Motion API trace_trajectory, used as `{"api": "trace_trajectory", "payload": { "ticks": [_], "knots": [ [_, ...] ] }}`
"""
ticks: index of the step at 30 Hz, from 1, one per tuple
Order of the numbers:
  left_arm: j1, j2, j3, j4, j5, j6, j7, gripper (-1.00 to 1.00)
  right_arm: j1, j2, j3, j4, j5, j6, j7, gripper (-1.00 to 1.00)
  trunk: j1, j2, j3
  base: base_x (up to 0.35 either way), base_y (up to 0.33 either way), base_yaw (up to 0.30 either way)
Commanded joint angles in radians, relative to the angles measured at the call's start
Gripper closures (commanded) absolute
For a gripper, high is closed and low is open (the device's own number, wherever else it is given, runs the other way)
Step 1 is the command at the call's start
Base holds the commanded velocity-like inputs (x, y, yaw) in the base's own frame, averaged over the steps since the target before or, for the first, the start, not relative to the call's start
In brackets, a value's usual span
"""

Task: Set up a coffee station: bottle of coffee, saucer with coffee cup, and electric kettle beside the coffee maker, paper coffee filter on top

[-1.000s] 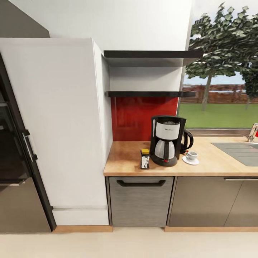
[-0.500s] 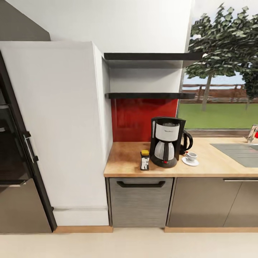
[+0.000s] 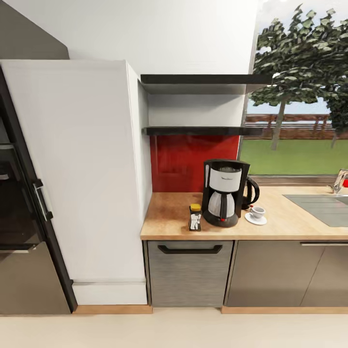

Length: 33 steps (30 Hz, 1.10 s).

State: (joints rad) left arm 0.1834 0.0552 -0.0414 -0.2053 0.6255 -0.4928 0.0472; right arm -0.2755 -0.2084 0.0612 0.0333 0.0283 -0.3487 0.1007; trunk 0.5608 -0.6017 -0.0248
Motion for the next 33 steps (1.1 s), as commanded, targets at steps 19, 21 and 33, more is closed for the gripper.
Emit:
{"api": "trace_trajectory", "payload": {
  "ticks": [19,21,33],
  "knots": [
    [0.002,-0.054,-0.017,-0.037,-0.034,-0.002,-0.048,-1.0,0.048,0.037,0.048,0.002,0.047,-0.099,0.029,-1.0,-0.015,0.026,0.011,0.0,0.0,0.0],
    [0.002,-0.058,-0.017,-0.048,-0.046,-0.001,-0.059,-1.0,0.048,0.041,0.048,0.002,0.059,-0.11,0.023,-1.0,-0.015,0.026,0.011,0.0,0.0,0.0],
    [0.002,-0.084,-0.017,-0.026,-0.084,0.002,-0.115,-1.0,0.048,0.093,0.046,0.004,0.068,-0.063,0.011,-1.0,-0.015,0.026,0.011,0.031,-0.047,-0.018]
  ]
}}
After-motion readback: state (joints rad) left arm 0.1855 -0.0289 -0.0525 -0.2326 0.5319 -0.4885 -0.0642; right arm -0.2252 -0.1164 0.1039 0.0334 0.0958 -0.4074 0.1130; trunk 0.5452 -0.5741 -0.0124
